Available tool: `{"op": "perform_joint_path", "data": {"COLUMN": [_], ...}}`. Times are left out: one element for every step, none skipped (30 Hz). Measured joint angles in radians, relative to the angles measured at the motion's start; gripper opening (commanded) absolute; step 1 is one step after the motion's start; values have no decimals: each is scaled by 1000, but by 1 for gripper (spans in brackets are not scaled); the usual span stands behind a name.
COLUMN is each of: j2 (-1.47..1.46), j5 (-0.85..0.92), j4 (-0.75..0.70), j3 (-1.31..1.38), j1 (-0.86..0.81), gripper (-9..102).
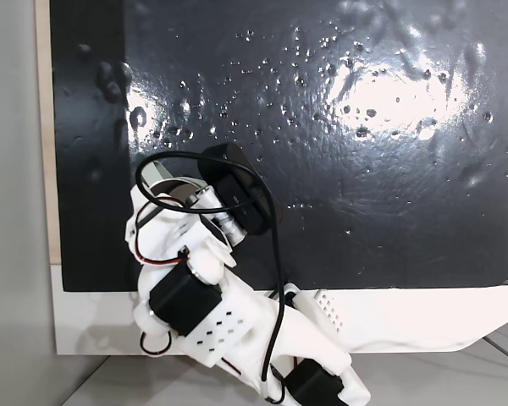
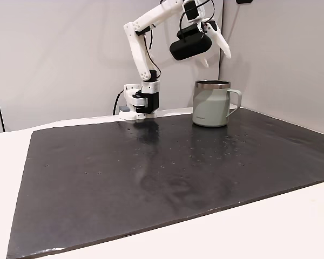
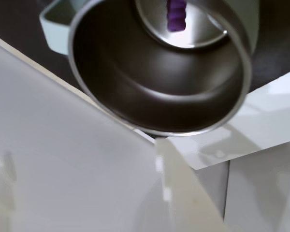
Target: Grasp a pengrip and put it in the cup.
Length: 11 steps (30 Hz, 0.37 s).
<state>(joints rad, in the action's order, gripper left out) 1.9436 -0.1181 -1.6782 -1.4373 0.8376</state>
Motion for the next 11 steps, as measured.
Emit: {"op": "perform_joint_path", "data": {"j2": [2,3,6,8,9,12,15,17,21,25,29], "j5": [0,0,2,3,5,5,6,6,6,6,6], "j4": [0,0,0,0,0,0,0,0,0,0,0], "j3": [-2,-6,-8,-9,-9,-9,-9,-17,-21,-25,-31], "j1": [-5,-8,-8,-8,-6,-3,0,0,0,-3,-5], "gripper": [30,30,29,29,29,29,29,29,28,28,28]}}
